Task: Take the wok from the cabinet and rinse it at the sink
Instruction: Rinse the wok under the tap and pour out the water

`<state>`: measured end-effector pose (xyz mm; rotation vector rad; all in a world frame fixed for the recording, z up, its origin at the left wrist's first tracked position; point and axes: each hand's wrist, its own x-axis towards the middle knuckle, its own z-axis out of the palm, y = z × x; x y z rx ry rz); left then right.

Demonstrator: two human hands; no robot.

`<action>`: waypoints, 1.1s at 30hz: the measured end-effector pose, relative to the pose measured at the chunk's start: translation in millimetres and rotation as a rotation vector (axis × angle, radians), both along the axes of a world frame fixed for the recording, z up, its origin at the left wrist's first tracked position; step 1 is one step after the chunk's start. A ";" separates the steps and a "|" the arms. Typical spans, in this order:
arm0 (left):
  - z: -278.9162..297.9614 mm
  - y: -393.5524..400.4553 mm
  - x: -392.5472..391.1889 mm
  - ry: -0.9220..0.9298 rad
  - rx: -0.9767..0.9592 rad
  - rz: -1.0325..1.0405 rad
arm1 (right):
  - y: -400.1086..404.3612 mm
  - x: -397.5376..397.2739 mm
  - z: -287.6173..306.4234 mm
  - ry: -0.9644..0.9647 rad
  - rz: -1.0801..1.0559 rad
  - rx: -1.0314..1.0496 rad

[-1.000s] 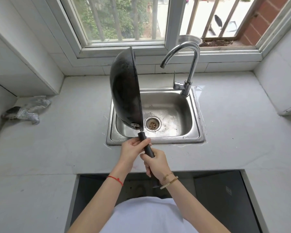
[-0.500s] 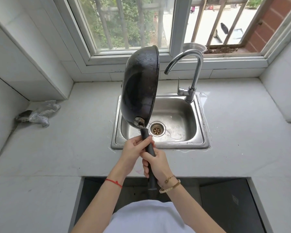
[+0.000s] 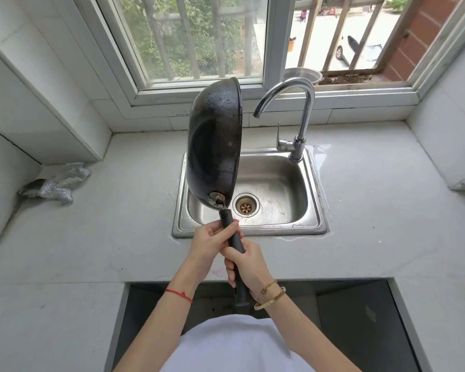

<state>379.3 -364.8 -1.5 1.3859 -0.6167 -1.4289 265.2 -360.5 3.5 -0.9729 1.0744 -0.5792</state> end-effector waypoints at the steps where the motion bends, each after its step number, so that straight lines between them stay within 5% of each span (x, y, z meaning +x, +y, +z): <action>1: -0.5 0.1 -0.6 -0.005 0.004 0.003 | 0.2 0.0 -0.7 -0.002 -0.001 0.008; 33: 16.3 2.6 5.2 -0.060 -0.033 0.017 | -0.1 5.2 9.7 -0.080 0.020 0.021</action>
